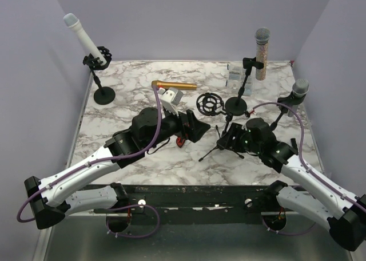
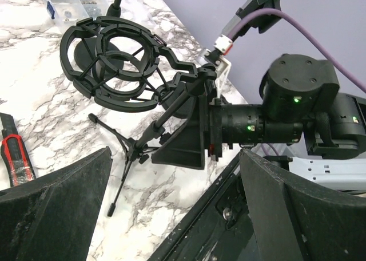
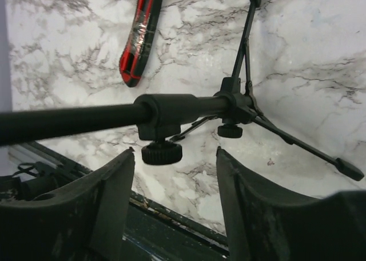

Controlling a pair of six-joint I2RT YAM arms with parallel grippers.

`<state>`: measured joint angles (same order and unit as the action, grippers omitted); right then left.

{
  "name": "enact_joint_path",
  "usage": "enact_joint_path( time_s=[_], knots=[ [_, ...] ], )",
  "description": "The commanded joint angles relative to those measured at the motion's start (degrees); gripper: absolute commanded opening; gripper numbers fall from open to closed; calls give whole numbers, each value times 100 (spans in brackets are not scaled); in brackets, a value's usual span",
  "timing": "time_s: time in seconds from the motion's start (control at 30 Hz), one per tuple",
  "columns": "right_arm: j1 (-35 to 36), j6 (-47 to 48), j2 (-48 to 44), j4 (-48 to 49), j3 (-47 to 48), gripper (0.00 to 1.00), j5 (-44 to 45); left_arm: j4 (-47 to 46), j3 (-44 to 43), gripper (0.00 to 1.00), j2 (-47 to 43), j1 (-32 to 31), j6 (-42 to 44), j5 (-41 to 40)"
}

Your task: Remove the microphone from the stand

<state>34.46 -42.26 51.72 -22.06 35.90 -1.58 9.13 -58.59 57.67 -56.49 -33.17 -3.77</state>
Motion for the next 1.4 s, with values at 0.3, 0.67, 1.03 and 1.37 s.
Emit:
enact_joint_path(
  time_s=[0.3, 0.67, 1.03, 1.37],
  knots=[
    [-840, -414, -979, 1380, -1150, 74, -1790, -15, 58, 91, -24, -29, 18, 49],
    [-2373, -1398, -294, 4289, -2098, 57, -4815, 20, -148, 96, 171, -29, 21, 201],
    [-2382, -848, -253, 3540, -1784, 42, -4127, -12, -199, 96, 302, -29, 13, 290],
    [-2382, -436, -16, 3105, -1477, 42, -3867, -65, -226, 96, 366, -29, 12, 342]
  ],
)
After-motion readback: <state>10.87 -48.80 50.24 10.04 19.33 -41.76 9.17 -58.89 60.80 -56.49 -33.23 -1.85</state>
